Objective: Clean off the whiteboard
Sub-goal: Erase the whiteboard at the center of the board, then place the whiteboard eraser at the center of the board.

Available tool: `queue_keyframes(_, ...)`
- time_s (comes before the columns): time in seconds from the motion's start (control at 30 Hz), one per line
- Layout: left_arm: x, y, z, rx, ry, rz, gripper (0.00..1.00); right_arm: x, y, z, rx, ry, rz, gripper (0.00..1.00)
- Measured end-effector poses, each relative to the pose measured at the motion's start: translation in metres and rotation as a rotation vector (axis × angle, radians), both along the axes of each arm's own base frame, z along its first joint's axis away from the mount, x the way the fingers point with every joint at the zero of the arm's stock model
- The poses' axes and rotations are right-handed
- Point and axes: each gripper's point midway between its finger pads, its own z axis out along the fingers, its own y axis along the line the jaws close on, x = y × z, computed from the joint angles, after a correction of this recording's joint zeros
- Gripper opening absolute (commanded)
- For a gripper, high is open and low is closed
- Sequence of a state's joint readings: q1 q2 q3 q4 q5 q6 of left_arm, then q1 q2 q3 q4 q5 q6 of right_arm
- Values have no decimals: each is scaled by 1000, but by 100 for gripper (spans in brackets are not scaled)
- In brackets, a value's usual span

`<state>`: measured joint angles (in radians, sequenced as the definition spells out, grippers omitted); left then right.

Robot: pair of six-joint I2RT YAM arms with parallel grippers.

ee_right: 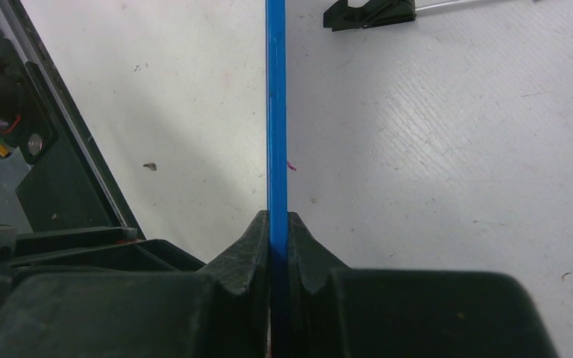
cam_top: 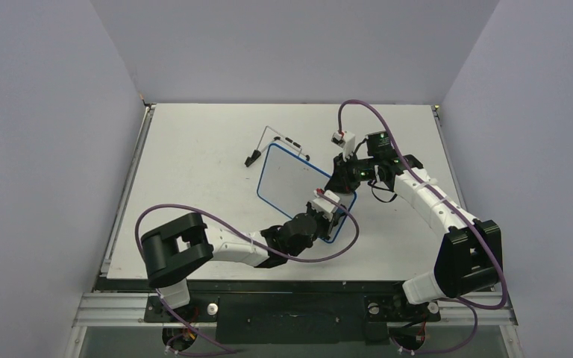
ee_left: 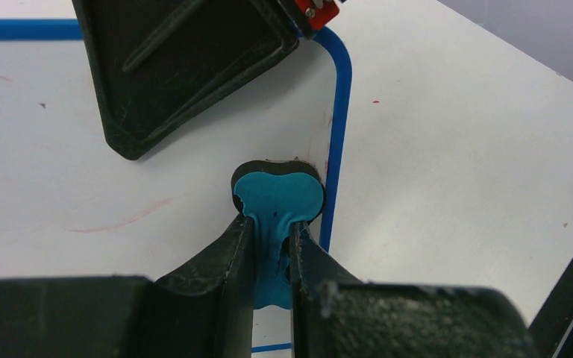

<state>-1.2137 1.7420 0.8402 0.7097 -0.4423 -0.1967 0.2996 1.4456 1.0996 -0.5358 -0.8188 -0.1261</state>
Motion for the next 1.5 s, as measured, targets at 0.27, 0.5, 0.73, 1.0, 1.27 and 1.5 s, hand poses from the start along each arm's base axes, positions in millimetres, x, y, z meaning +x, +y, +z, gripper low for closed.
queue_keyframes(0.27,-16,13,-42,56,94,-20,0,0,0,0,1,0,1,0)
queue_keyframes(0.5,-27,48,-85,180,162,-5,0,-2,2,1,10,3,12,0)
queue_keyframes(0.73,-24,91,-10,81,119,28,0,-4,2,1,7,1,25,0)
queue_keyframes(1.0,33,199,43,-104,184,312,0,-5,-5,9,-29,-20,50,0)
queue_keyframes(1.27,8,266,-43,75,456,485,3,19,-29,62,-31,-99,-6,0)
queue_keyframes(1.5,10,285,-68,119,547,561,19,34,-31,94,-14,-163,-28,0)
